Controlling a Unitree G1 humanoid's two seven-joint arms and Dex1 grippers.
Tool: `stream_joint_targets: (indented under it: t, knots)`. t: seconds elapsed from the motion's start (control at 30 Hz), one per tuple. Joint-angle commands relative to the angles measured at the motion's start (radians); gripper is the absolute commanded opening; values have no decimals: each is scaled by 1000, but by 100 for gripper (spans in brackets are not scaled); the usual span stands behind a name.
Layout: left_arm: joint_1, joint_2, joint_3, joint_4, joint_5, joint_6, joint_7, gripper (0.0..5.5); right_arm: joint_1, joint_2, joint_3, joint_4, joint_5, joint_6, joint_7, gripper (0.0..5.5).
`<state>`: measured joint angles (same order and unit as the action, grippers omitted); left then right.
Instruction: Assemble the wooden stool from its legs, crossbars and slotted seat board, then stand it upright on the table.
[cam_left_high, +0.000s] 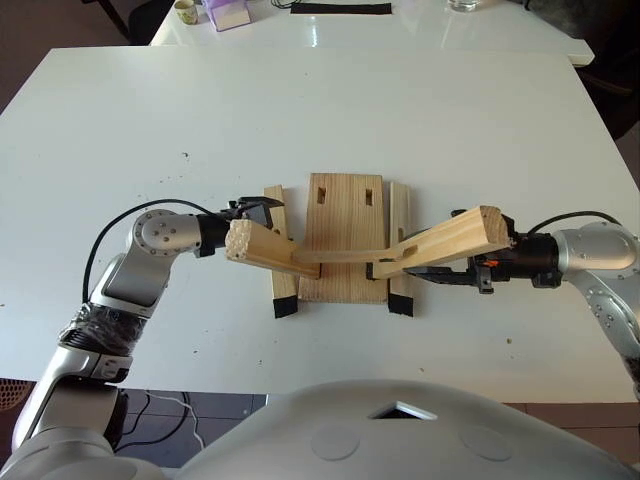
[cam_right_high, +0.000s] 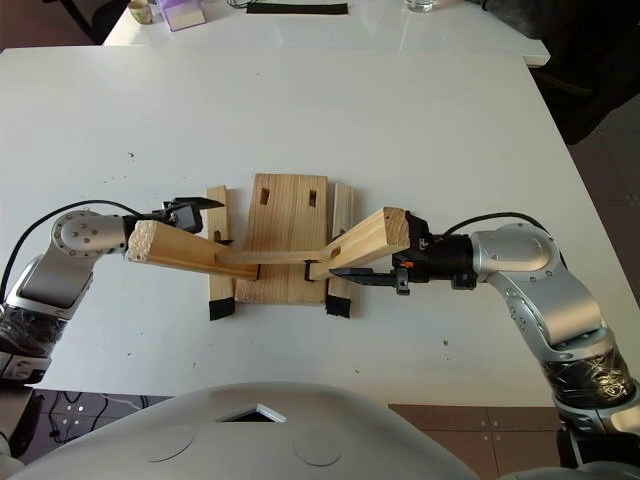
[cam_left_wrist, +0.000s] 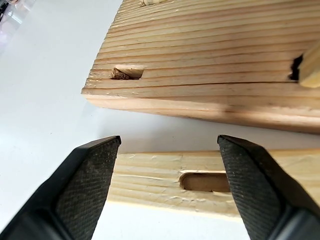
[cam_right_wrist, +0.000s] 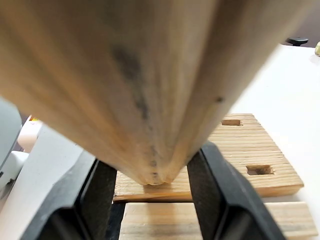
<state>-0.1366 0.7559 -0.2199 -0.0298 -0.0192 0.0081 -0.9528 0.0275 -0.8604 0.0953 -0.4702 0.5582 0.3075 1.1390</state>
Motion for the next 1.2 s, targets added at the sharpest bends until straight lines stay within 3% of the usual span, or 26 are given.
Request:
stream_joint_targets:
  t: [0.03, 0.5, 0.83, 1.2]
  knots:
    - [43, 2, 2, -35, 16, 7, 13, 362, 18, -60, 45, 45, -75, 23, 46, 202]
    - [218, 235, 94, -210, -109, -68, -226, 362, 1, -79, 71, 28, -87, -3, 35, 201]
    - [160, 141, 75, -329, -163, 47, -185, 362, -51, -63, 115, 19, -93, 19, 25, 201]
    - [199, 116, 48, -415, -182, 123, -167, 362, -89, -45, 174, 15, -123, 18, 32, 200]
